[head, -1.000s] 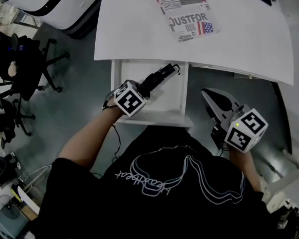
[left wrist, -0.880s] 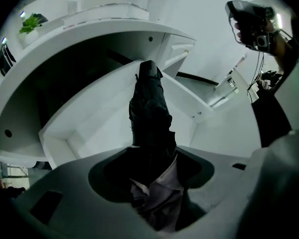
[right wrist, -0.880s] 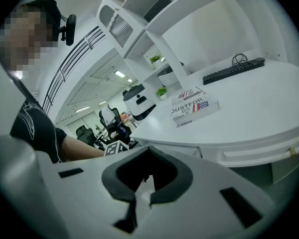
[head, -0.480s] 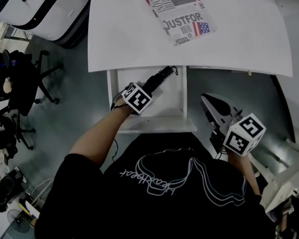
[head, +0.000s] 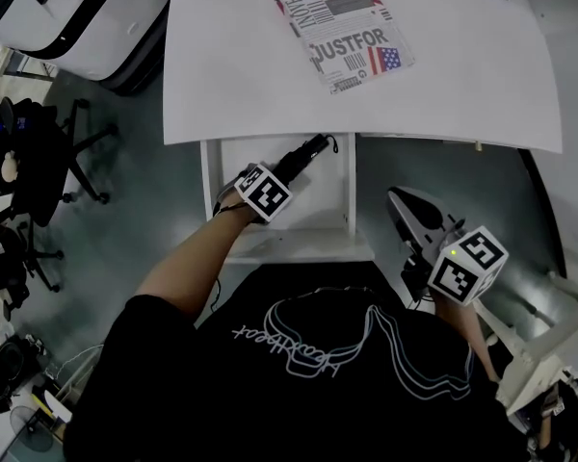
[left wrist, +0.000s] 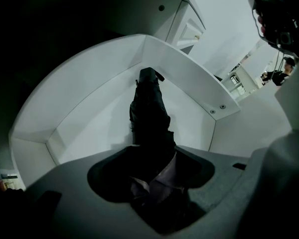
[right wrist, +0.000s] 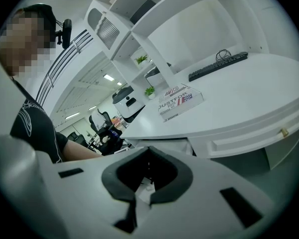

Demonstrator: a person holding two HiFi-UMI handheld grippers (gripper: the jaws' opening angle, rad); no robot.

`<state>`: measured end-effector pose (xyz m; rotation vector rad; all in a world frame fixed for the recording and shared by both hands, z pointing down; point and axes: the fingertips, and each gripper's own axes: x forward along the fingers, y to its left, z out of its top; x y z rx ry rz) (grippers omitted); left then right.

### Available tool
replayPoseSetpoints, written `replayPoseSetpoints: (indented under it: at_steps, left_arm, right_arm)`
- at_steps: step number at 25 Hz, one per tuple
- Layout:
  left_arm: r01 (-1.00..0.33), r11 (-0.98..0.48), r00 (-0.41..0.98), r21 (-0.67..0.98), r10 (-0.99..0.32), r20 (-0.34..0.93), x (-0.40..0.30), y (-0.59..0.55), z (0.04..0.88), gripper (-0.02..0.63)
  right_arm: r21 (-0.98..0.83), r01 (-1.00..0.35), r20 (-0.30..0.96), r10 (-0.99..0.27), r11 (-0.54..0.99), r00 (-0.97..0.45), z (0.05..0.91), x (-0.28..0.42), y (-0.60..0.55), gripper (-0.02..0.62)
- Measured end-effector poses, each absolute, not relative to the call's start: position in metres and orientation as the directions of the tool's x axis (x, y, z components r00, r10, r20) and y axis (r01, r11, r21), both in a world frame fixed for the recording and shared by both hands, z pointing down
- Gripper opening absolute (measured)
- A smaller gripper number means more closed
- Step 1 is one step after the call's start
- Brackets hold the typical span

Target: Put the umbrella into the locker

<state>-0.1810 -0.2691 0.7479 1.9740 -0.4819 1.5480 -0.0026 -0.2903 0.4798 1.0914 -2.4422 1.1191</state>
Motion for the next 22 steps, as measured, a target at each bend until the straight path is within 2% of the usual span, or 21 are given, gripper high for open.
replayPoseSetpoints:
  at_steps: [4,11,22]
  left_arm:
    - [-0.584,-0.788,0.258,0.193,0.045,0.965,-0.178,-0.272,0.749,0.25]
    - [-0.549,-0.829,0.282,0.111,-0.058,0.958,-0.173,-0.283,0.729,0.307]
    - [-0.627,-0.779,0.385,0.008,-0.301,0.872,-0.165,-0.291,0.609,0.304]
  right_arm:
    - [-0.557,-0.706,0.482,-0.521,0.438,-0.704,0.48,-0.002,-0.291,0.003]
    - [-0.573,-0.674,0.478,-0.479,0.466,-0.737,0.48,0.001,-0.292,0.003]
    - [-0.544,-0.592,0.429,-0.41,0.595,-0.805,0.447,0.003,-0.277,0.003]
